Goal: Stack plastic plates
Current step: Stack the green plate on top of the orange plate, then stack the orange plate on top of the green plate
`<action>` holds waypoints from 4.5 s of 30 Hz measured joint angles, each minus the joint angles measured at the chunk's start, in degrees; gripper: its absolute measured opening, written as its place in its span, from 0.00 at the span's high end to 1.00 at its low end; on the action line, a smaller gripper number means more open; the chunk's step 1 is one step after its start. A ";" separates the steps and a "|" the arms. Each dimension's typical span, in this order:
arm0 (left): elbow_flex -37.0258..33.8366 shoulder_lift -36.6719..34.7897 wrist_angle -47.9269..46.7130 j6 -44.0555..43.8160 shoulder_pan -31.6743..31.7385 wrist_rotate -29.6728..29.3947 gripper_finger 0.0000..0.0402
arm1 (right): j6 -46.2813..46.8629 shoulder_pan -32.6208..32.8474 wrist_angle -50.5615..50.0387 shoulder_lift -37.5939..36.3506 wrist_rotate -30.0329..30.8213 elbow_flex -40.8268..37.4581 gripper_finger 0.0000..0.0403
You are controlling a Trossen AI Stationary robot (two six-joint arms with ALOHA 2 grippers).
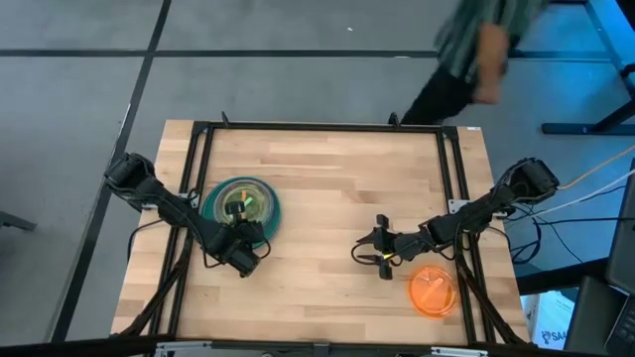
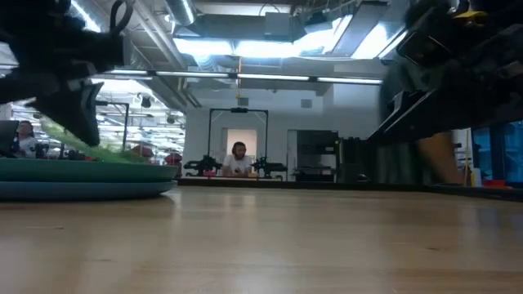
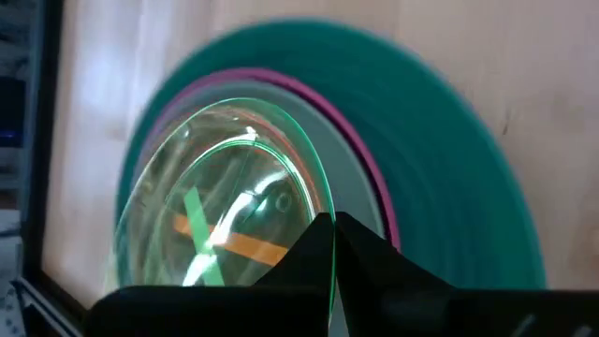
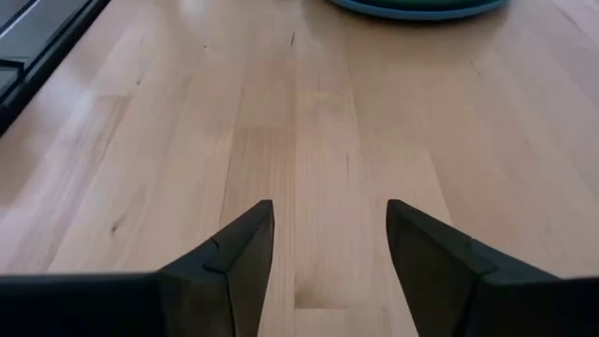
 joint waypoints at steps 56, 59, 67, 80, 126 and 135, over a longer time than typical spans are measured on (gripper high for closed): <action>3.31 14.80 78.41 12.30 -4.49 -0.86 0.68 | 56.74 40.50 -50.10 -0.08 -5.70 16.66 0.51; 3.31 14.80 78.32 13.09 -3.35 -0.81 0.68 | 57.16 42.03 -49.47 1.69 -5.08 16.59 0.51; 3.31 14.80 78.12 15.61 -1.34 -0.74 0.68 | 59.54 41.19 -44.97 9.12 -5.09 16.74 0.51; 3.31 14.80 78.29 15.83 -0.66 -0.78 0.68 | 44.35 37.49 -47.40 10.34 0.72 18.86 0.93; 11.92 29.99 80.06 44.30 11.40 23.07 0.68 | 21.55 20.35 -32.99 9.90 9.06 24.46 0.49; 12.84 33.14 83.13 51.84 16.48 27.66 0.68 | 24.44 21.12 -31.79 9.90 9.73 24.46 0.49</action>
